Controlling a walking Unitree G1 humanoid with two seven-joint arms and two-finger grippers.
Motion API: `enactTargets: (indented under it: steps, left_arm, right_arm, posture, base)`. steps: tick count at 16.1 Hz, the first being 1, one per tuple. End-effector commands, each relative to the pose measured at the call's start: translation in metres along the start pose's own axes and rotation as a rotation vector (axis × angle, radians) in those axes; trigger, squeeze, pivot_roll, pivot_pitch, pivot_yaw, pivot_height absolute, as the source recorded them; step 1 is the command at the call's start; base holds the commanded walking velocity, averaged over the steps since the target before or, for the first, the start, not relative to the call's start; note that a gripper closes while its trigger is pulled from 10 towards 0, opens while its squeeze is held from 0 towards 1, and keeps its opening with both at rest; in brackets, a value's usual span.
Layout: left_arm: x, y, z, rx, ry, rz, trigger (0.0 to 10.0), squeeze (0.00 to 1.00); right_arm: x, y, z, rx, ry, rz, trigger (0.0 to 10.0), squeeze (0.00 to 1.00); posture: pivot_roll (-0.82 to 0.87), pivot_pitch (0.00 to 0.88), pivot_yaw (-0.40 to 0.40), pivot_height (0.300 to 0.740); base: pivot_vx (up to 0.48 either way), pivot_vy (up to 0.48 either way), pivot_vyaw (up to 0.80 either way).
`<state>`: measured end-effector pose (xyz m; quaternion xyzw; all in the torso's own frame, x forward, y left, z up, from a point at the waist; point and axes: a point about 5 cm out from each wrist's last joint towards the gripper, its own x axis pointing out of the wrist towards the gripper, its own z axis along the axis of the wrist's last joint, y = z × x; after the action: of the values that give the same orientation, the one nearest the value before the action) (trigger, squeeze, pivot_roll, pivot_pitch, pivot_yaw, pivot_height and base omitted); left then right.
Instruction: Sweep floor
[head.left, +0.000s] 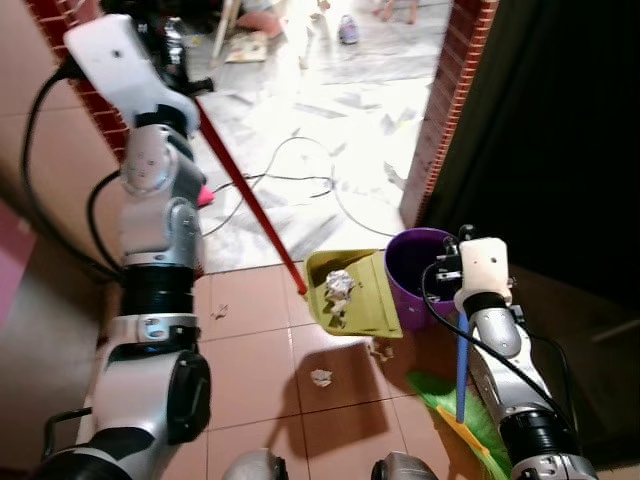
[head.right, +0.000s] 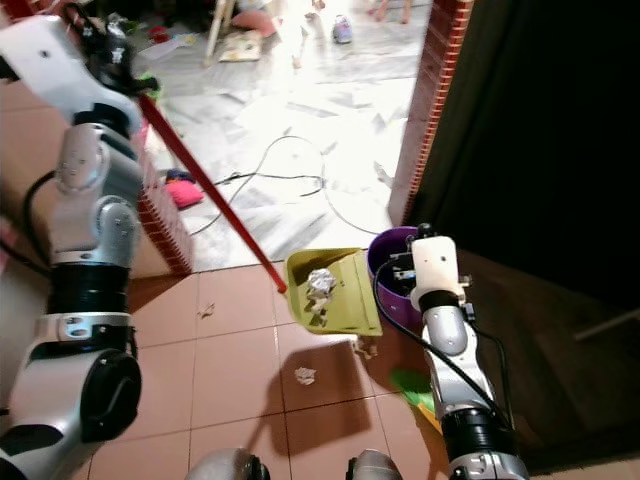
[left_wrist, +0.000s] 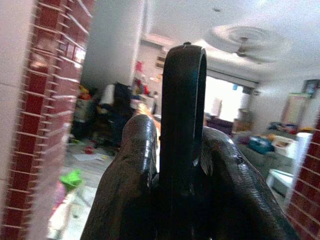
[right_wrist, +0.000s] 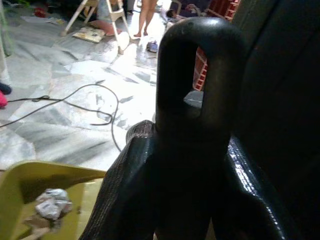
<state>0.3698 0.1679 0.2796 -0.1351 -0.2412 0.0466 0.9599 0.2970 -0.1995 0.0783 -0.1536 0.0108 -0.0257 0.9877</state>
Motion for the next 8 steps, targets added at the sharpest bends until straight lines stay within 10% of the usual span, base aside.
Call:
enactTargets:
  steps: [1, 5, 8]
  left_arm:
    - [0.009, -0.004, 0.023, -0.016, -0.097, -0.005, 10.0, 0.00]
    - [0.023, -0.006, 0.042, -0.024, -0.165, 0.001, 10.0, 0.00]
    - [0.038, -0.016, 0.063, -0.049, -0.234, -0.027, 10.0, 0.00]
  right_arm:
    - [-0.002, -0.003, -0.008, -0.027, 0.032, 0.005, 10.0, 0.00]
    - [-0.005, -0.001, -0.014, -0.035, 0.055, 0.021, 10.0, 0.00]
    - [-0.006, -0.001, -0.016, -0.040, 0.062, 0.026, 10.0, 0.00]
  posture:
    - [-0.11, 0.000, 0.067, 0.740]
    - [-0.12, 0.000, 0.065, 0.740]
    - [-0.12, 0.000, 0.066, 0.740]
  base:
    - [0.000, 0.000, 0.00]
    - [0.000, 0.000, 0.00]
    - [0.000, 0.000, -0.80]
